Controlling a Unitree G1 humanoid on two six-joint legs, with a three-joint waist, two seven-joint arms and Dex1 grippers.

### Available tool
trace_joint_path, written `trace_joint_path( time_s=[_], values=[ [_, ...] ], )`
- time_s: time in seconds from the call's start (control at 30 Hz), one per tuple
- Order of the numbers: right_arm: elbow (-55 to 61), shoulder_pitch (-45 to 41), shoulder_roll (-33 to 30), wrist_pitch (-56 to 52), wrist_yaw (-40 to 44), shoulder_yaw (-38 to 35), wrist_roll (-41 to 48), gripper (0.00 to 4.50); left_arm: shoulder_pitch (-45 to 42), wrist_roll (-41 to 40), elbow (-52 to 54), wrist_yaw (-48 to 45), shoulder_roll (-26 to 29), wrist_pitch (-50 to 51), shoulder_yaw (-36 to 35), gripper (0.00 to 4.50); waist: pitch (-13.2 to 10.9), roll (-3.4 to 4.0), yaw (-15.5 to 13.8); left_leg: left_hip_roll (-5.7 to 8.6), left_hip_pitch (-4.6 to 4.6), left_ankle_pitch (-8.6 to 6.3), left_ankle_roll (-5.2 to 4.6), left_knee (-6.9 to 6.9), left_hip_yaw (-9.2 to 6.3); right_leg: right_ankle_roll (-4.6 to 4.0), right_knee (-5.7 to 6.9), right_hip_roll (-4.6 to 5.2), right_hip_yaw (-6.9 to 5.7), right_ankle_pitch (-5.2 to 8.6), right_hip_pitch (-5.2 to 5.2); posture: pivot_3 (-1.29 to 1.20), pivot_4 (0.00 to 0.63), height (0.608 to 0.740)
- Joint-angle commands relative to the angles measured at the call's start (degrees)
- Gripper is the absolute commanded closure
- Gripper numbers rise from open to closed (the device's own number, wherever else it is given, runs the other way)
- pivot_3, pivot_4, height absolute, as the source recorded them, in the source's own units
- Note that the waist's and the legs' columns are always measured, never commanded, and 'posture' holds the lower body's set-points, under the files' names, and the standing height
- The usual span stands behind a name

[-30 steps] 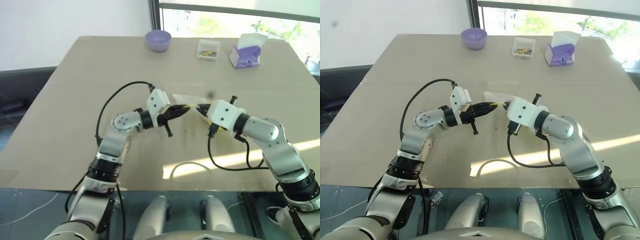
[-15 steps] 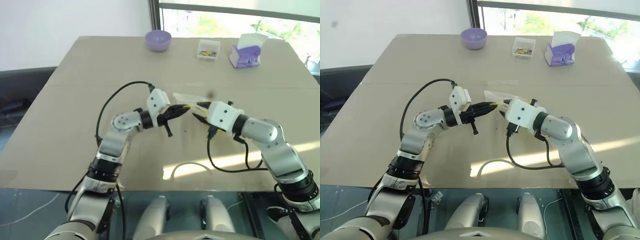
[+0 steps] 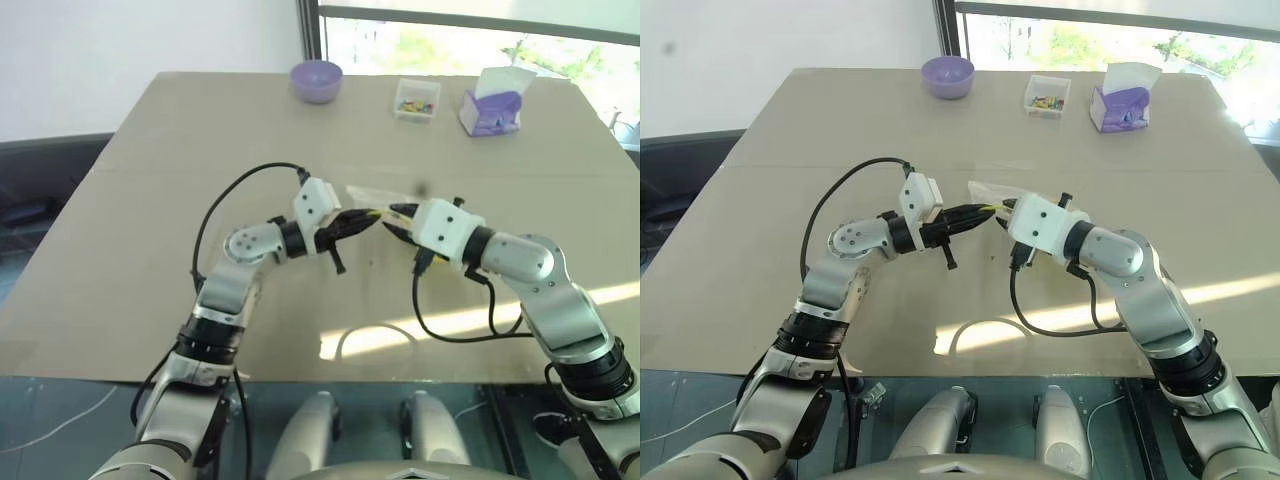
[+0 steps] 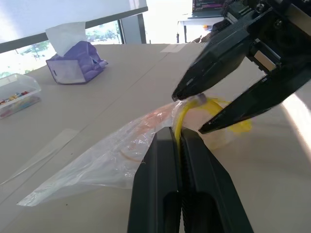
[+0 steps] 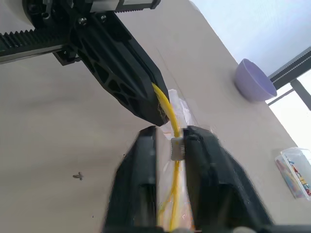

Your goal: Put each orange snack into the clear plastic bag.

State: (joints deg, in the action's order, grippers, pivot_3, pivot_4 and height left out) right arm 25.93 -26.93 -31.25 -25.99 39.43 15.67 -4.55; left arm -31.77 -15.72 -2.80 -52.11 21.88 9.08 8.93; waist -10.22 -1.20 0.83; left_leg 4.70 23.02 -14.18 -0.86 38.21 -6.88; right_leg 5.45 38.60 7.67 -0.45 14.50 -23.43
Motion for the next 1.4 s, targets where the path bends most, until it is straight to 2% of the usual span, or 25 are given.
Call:
trace_joint_path(
  time_s=[0.03,0.3,0.57,0.93,1.4],
  values=[
    [2.3,-1.3,-0.2,-0.5,-0.1,-1.5,0.1,4.44,-0.4,-0.2,1.3,0.2,-0.1,-1.1,-1.1,4.5,0.0,0.0,0.0,0.0,0.0,0.0,0.0,0.0,0.0,0.0,0.0,0.0,0.0,0.0,0.0,0.0,0.15,0.74],
    [3.3,-0.8,-1.5,-1.8,-0.4,-2.0,-0.8,4.44,-0.6,-0.5,1.1,0.2,-0.1,-1.2,-1.5,4.5,0.0,0.0,0.0,0.0,0.0,0.0,0.0,0.0,0.0,0.0,0.0,0.0,0.0,0.0,0.0,0.0,0.15,0.74],
    [1.3,3.8,-4.8,1.4,-1.3,-3.5,-1.8,4.44,-1.6,-2.4,0.1,0.8,-0.3,-0.1,-4.0,4.5,0.0,0.0,-0.1,0.0,0.01,0.0,0.0,0.0,0.0,0.0,-0.03,0.0,0.0,0.0,0.0,0.0,0.15,0.74],
    [-3.3,12.3,-11.6,6.7,-2.6,-11.1,-1.6,4.44,-3.0,-4.0,-2.8,1.1,0.7,0.1,-6.0,4.5,0.0,0.0,0.0,-0.02,0.0,0.0,-0.01,-0.03,0.02,0.0,-0.03,-0.01,0.0,0.0,0.0,0.0,0.15,0.74],
    [-8.1,14.9,-16.5,11.0,-3.2,-15.6,-2.3,4.44,-3.0,-3.7,-3.2,0.9,1.0,-0.3,-6.3,4.5,0.0,-0.01,-0.1,-0.01,0.0,-0.01,-0.01,-0.02,0.04,0.0,-0.05,0.0,0.01,0.0,0.02,0.0,0.15,0.74]
  ],
)
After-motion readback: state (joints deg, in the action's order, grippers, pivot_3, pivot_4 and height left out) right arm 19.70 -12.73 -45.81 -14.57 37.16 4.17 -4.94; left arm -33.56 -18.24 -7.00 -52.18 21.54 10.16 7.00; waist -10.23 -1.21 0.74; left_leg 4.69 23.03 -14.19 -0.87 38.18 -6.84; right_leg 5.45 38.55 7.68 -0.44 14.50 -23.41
